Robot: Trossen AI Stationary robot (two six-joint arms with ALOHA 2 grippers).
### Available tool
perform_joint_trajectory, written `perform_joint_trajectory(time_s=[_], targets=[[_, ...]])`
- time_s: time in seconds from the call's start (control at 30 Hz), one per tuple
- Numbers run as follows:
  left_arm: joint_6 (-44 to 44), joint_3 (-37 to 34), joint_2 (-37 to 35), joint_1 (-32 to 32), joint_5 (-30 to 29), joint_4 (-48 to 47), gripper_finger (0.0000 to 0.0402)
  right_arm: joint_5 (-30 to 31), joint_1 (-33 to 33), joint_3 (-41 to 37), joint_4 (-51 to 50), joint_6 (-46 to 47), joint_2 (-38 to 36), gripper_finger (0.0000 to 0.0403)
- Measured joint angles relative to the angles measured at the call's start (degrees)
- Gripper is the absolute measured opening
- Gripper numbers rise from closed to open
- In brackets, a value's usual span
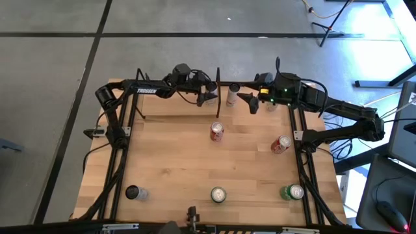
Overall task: Place canned beverage on shelf
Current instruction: Put the bottom white yellow soda can on the shelf, then put the top white yellow soda can on the shelf aligned with the other white yellow soda can
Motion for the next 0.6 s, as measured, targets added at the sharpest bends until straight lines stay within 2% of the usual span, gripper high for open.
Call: perform_joint_trajectory(time_s=[0.13, 0.5, 0.6], targets=[[-0.3, 0.0, -1.8, 0.7, -0.8, -0.6, 0.0349, 4.0, 0.0, 0.0, -1.2, 0.3, 0.0, 0.0278], [-1.0, 0.0, -13.7, 1.9, -1.5, -3.5, 0.0352, 16.4, -0.2, 0.0, -4.5, 0.6, 0.0, 0.0278], [-1.9, 0.0, -17.1, 1.7, -2.8, -6.8, 0.0352, 18.0, -2.8, 1.7, -10.2, 2.3, 0.0, 0.0278]])
